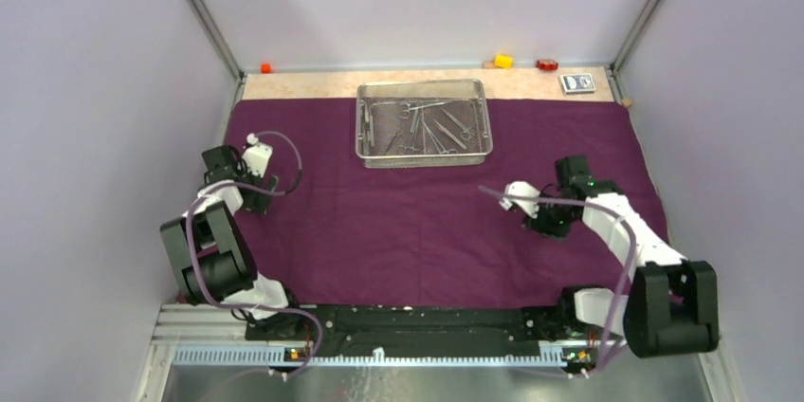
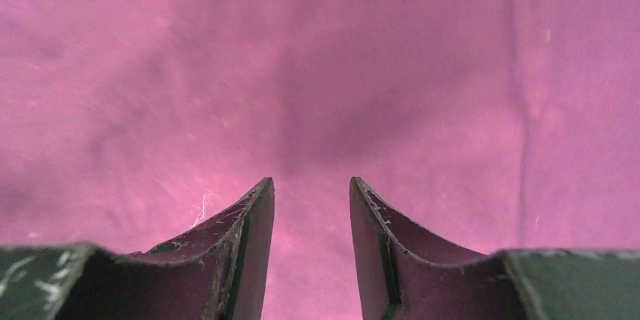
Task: Open and lay out the surgical kit
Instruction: Smooth out the surgical kit at the center of the board, then move the container from the surgical kit.
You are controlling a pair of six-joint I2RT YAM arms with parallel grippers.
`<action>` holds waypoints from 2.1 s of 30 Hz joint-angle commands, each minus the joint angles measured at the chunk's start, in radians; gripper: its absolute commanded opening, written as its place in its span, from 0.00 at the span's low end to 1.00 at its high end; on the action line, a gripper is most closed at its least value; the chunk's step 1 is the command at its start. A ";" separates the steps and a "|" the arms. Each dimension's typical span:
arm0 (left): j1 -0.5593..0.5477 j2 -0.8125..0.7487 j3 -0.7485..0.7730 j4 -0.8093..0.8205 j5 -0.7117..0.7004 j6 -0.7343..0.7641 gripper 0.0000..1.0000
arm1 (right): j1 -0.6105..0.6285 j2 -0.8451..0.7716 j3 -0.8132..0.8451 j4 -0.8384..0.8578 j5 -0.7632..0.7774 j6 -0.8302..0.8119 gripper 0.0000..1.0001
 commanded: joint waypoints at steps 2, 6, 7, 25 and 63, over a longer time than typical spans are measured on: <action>0.041 0.026 -0.055 -0.073 -0.020 0.070 0.99 | -0.249 0.083 0.027 -0.004 -0.072 -0.157 0.41; 0.041 -0.002 -0.058 -0.124 0.027 0.074 0.99 | -0.357 0.120 -0.004 0.008 -0.045 -0.214 0.41; 0.041 -0.014 -0.061 -0.136 0.040 0.076 0.99 | -0.380 0.122 -0.014 0.011 -0.040 -0.226 0.41; 0.041 -0.129 0.138 -0.201 0.218 -0.089 0.99 | -0.471 0.025 0.121 -0.181 -0.092 -0.275 0.40; 0.001 0.004 0.306 -0.058 0.637 -0.470 0.99 | 0.025 0.950 1.058 0.419 -0.021 1.124 0.56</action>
